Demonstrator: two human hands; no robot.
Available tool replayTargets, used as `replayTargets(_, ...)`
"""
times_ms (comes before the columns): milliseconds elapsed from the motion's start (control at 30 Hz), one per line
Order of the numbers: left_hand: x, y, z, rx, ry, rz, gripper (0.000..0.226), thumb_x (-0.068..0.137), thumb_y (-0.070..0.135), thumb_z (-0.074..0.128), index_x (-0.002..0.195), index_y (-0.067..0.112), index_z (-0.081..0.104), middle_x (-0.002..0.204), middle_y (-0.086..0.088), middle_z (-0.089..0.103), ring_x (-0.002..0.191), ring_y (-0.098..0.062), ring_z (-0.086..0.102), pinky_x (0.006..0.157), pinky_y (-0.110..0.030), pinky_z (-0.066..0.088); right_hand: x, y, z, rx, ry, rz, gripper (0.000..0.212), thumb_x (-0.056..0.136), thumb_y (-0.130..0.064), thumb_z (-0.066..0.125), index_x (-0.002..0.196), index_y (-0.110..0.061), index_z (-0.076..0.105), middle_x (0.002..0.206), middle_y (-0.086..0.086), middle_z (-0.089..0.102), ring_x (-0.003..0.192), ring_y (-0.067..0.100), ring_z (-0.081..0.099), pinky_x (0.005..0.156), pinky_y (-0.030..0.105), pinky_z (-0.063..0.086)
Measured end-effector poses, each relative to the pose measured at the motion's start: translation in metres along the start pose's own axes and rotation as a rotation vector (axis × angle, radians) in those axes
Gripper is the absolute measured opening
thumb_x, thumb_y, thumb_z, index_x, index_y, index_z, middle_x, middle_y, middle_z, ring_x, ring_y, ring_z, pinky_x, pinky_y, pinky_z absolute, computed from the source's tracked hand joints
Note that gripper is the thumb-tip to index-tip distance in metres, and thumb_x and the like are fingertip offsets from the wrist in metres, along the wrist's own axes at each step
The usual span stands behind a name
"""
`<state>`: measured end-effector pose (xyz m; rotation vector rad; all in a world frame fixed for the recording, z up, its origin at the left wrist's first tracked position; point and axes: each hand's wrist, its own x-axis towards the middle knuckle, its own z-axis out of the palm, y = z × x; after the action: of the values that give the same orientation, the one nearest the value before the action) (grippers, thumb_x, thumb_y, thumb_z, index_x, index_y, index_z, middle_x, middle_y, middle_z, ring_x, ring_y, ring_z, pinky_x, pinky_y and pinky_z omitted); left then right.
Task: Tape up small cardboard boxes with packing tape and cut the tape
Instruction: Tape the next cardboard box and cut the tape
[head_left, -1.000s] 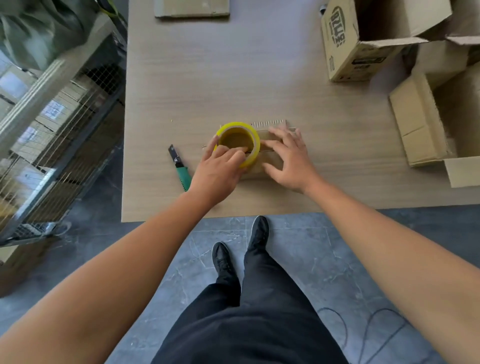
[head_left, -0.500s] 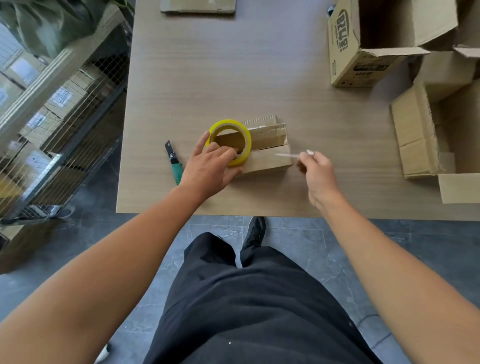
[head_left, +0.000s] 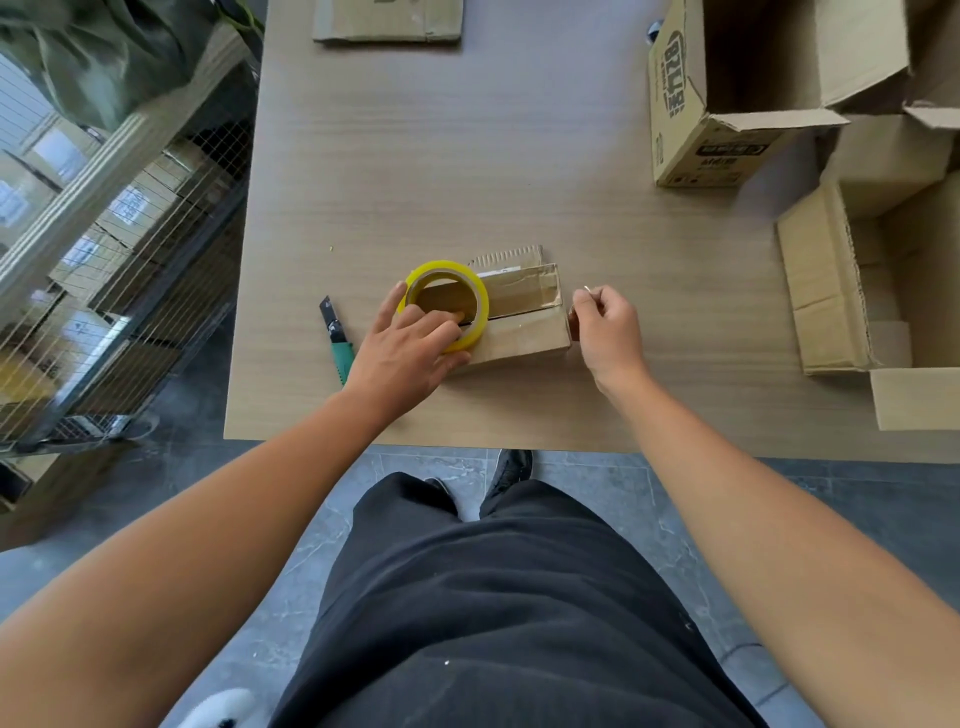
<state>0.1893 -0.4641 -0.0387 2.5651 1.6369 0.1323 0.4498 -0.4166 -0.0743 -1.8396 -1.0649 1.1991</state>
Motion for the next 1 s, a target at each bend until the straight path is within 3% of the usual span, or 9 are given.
replayTargets(133, 0.002, -0.002, 0.001, -0.004, 0.018, 0.017, 0.031, 0.098, 0.044, 0.056, 0.100, 0.015, 0.067, 0.115, 0.001, 0.069, 0.099, -0.029, 0.062, 0.123, -0.053, 0.019, 0.001, 0.003, 0.006, -0.105, -0.051, 0.055, 0.037, 0.099, -0.031, 0.050, 0.065, -0.022, 0.039, 0.059, -0.008, 0.040, 0.056, 0.011, 0.035, 0.059, 0.033, 0.029)
replayTargets(200, 0.003, -0.002, 0.003, -0.012, 0.019, 0.019, 0.031, 0.098, 0.044, 0.054, 0.100, 0.016, 0.066, 0.115, 0.001, 0.068, 0.099, -0.029, 0.062, 0.123, -0.053, 0.018, 0.007, -0.004, 0.004, -0.267, -0.062, 0.030, 0.033, 0.097, -0.034, 0.047, 0.069, -0.019, 0.041, 0.066, -0.004, 0.046, 0.064, 0.018, 0.045, 0.060, 0.033, 0.031)
replayTargets(267, 0.005, -0.001, 0.002, -0.013, 0.007, 0.006, 0.029, 0.097, 0.044, 0.056, 0.102, 0.017, 0.065, 0.115, 0.002, 0.067, 0.100, -0.028, 0.061, 0.123, -0.052, 0.016, 0.014, -0.014, 0.002, -0.473, -0.002, -0.099, 0.023, 0.097, -0.035, 0.049, 0.103, -0.013, 0.055, 0.104, 0.006, 0.060, 0.101, 0.030, 0.054, 0.079, 0.036, 0.043)
replayTargets(367, 0.006, 0.002, 0.000, -0.047, -0.032, -0.038, 0.026, 0.096, 0.042, 0.060, 0.102, 0.017, 0.065, 0.114, 0.002, 0.066, 0.101, -0.027, 0.061, 0.125, -0.050, 0.012, 0.011, -0.026, 0.007, -0.416, -0.095, -0.371, 0.061, 0.104, -0.036, 0.040, 0.157, -0.011, 0.023, 0.157, 0.012, 0.036, 0.142, 0.026, 0.032, 0.116, 0.038, 0.029)
replayTargets(467, 0.006, 0.005, -0.002, -0.061, -0.021, -0.031, 0.025, 0.095, 0.041, 0.060, 0.099, 0.017, 0.064, 0.109, 0.002, 0.066, 0.099, -0.027, 0.061, 0.125, -0.049, 0.012, -0.002, -0.014, 0.024, -0.493, -0.332, -0.466, 0.058, 0.108, -0.033, 0.036, 0.160, -0.012, 0.020, 0.168, 0.009, 0.014, 0.154, 0.022, 0.014, 0.125, 0.035, 0.015)
replayTargets(633, 0.017, -0.017, -0.029, -0.033, 0.008, 0.150, 0.036, 0.096, 0.048, 0.061, 0.094, 0.013, 0.066, 0.087, -0.005, 0.065, 0.089, -0.029, 0.063, 0.118, -0.044, 0.033, 0.005, -0.011, 0.027, -0.351, -0.339, -0.320, 0.063, 0.107, -0.039, 0.040, 0.162, -0.020, 0.014, 0.168, 0.002, 0.016, 0.154, 0.014, 0.013, 0.122, 0.026, 0.013)
replayTargets(733, 0.034, -0.028, -0.062, -0.187, -0.112, 0.199, 0.046, 0.093, 0.060, 0.056, 0.102, 0.016, 0.064, 0.086, -0.006, 0.068, 0.082, -0.033, 0.064, 0.085, -0.044, 0.054, 0.007, -0.009, 0.027, -0.332, -0.392, -0.283, 0.063, 0.104, -0.051, 0.033, 0.161, -0.036, 0.009, 0.164, -0.008, 0.027, 0.150, 0.010, 0.026, 0.116, 0.020, 0.021)
replayTargets(833, 0.043, -0.030, -0.082, -0.269, -0.255, 0.029, 0.057, 0.089, 0.073, 0.040, 0.123, 0.029, 0.054, 0.078, 0.008, 0.064, 0.078, -0.029, 0.066, 0.065, -0.035, 0.048, 0.004, -0.013, 0.031, -0.499, -0.322, -0.260, 0.056, 0.099, -0.066, 0.022, 0.152, -0.058, 0.005, 0.161, -0.010, 0.035, 0.143, 0.017, 0.040, 0.110, 0.030, 0.035)
replayTargets(1000, 0.004, -0.075, -0.073, -0.427, -0.452, -0.328, 0.043, 0.090, 0.064, 0.057, 0.112, 0.028, 0.066, 0.087, 0.001, 0.074, 0.074, -0.012, 0.072, 0.071, -0.031, 0.055, -0.004, -0.021, 0.034, -0.652, -0.257, -0.223, 0.056, 0.093, -0.077, 0.009, 0.146, -0.063, 0.001, 0.162, -0.007, 0.034, 0.141, 0.028, 0.045, 0.108, 0.051, 0.042)
